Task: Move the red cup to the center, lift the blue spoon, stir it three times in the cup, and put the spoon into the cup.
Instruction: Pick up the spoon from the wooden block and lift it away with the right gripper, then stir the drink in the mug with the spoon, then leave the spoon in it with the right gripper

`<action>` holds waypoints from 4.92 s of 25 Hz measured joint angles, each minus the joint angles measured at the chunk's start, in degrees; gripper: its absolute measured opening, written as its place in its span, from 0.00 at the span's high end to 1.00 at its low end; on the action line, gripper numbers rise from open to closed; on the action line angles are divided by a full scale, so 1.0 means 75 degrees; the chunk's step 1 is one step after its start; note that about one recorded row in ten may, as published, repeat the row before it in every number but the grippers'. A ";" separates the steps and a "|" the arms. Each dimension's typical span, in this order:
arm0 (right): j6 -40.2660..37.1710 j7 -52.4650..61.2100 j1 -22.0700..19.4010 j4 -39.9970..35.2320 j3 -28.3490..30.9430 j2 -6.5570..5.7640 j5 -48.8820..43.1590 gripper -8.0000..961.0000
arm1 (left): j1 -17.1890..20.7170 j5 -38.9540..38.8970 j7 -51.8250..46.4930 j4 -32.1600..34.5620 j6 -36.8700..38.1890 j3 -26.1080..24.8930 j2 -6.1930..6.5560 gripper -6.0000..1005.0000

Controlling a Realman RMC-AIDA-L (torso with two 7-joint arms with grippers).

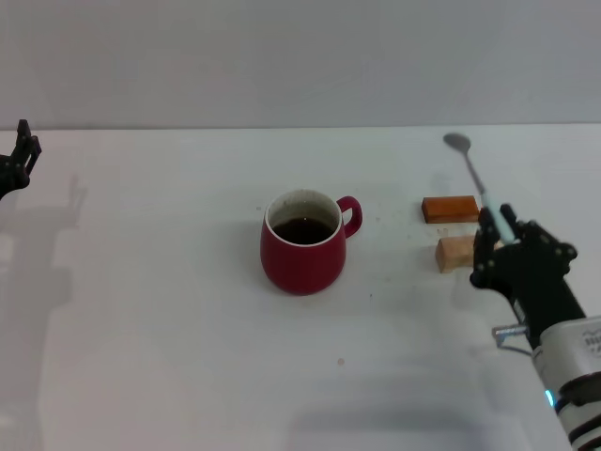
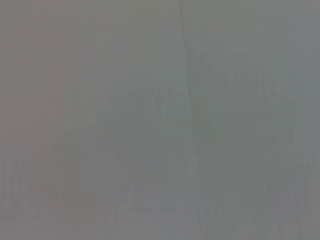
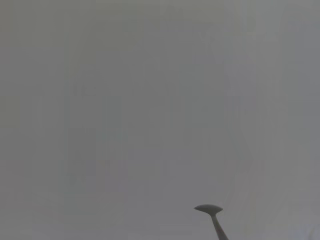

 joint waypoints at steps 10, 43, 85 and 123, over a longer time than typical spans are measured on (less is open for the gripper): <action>-0.0798 0.0179 0.0029 0.0239 0.0131 -0.0083 -0.0052 0.80 | -0.0022 -0.0019 0.0000 0.0013 -0.0052 0.0000 0.0000 0.15; 0.0596 0.3098 -0.0301 0.2249 0.0432 -0.2226 -0.2767 0.79 | -0.0144 -0.0011 0.0000 -0.0038 -0.0374 0.0000 -0.0025 0.15; 0.9525 0.2995 -0.1730 0.7163 0.5416 -0.0455 -0.8665 0.77 | -0.0117 -0.0048 0.0000 -0.0019 -0.0461 -0.0001 -0.0023 0.15; 1.7659 0.2266 0.0430 0.9975 0.7319 0.0041 -0.8131 0.75 | -0.0101 -0.0061 0.0000 -0.0013 -0.0461 -0.0012 -0.0012 0.15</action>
